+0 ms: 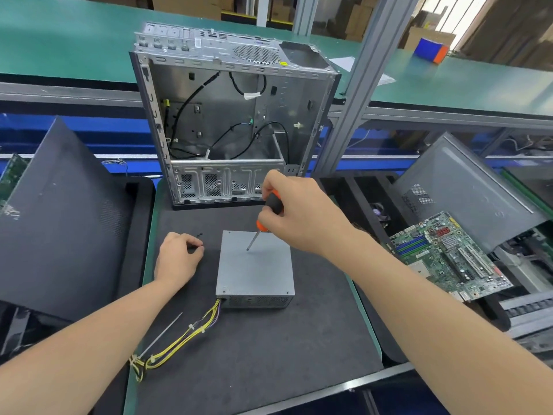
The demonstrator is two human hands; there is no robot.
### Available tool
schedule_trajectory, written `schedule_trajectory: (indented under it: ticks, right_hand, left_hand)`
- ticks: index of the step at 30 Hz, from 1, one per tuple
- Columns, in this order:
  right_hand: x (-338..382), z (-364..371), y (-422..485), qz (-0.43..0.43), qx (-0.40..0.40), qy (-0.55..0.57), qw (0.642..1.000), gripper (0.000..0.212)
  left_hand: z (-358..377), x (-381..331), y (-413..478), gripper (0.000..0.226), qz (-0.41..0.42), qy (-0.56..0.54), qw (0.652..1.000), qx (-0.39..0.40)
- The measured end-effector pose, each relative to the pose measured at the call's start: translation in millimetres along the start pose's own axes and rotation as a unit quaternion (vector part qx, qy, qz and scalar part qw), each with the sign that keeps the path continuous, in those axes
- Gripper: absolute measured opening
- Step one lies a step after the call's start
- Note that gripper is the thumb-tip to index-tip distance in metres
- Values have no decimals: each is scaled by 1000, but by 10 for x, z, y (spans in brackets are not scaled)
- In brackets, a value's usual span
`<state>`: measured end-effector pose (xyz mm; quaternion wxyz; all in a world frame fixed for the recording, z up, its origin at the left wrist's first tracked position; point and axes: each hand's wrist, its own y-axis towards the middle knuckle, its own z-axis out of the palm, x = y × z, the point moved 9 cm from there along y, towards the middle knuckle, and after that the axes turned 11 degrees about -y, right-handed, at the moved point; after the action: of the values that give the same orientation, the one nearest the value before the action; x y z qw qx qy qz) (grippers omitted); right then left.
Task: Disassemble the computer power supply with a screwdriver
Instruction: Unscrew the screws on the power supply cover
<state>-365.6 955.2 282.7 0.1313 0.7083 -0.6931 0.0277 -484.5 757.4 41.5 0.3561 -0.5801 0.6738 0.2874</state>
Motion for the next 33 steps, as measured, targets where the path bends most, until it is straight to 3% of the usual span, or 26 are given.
schedule_trajectory:
  ticks: [17,24,28,33]
  right_hand:
    - [-100,-53,-59,4,-33,20,999,15]
    - [-336,-124,-155,33,-73,9,997,21]
    - [-668,-84,-270,90,-74,32,993,20]
    - [-1206,91,-511,173,-79,71,979,28]
  left_hand:
    - [-66,-91,-23,12,1,8,1000,-21]
    - [-7,-914,-164,16,97,-52,993,-37]
    - [215,-1459,-354,18,115,-117,986,11]
    - [810,-1957,-675,33,64,-265,949,155]
